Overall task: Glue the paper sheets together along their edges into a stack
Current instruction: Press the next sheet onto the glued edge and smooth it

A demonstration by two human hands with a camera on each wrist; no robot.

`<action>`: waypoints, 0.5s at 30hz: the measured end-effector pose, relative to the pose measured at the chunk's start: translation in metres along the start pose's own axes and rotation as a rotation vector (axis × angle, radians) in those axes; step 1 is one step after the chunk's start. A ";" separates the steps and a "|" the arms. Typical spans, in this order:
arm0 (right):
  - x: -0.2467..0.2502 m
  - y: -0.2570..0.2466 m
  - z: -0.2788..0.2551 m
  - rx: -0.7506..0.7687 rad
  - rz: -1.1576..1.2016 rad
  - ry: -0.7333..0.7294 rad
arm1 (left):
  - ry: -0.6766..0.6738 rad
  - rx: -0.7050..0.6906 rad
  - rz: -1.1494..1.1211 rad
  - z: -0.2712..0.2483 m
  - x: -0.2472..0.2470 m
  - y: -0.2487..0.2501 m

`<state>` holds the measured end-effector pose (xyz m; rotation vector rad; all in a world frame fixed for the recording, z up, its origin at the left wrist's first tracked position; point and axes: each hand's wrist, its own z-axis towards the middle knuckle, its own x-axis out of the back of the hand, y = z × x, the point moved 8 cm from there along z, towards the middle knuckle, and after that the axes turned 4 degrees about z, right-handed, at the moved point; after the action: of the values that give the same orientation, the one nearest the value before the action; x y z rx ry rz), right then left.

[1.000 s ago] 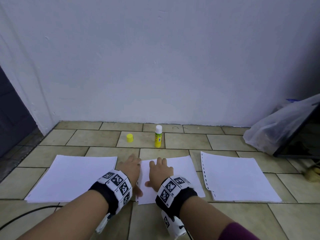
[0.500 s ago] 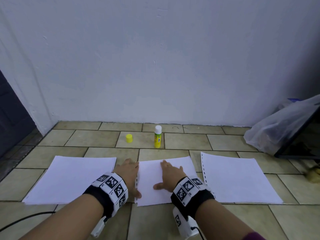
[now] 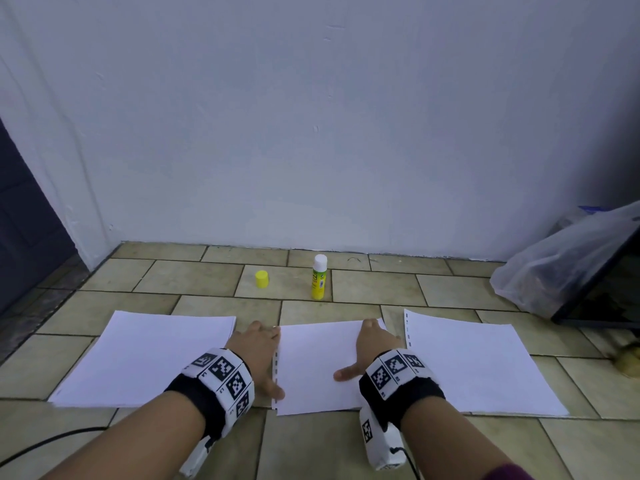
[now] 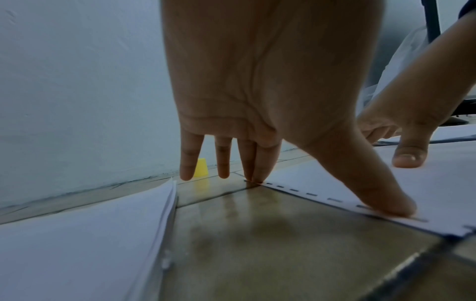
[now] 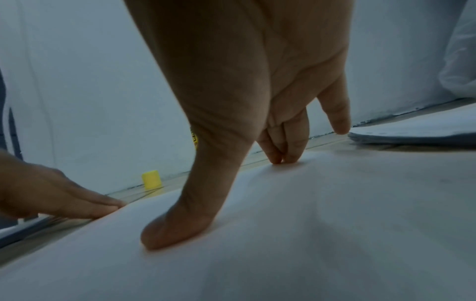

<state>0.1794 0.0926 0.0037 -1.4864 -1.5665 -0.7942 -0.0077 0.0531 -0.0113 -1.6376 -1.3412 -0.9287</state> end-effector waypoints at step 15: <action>-0.007 -0.029 -0.005 0.130 -0.072 -0.016 | 0.052 -0.091 0.057 -0.020 0.040 0.028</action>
<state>0.1513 0.0821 0.0027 -1.3522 -1.6592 -0.7085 0.0260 0.0475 0.0296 -1.7001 -1.2268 -1.0041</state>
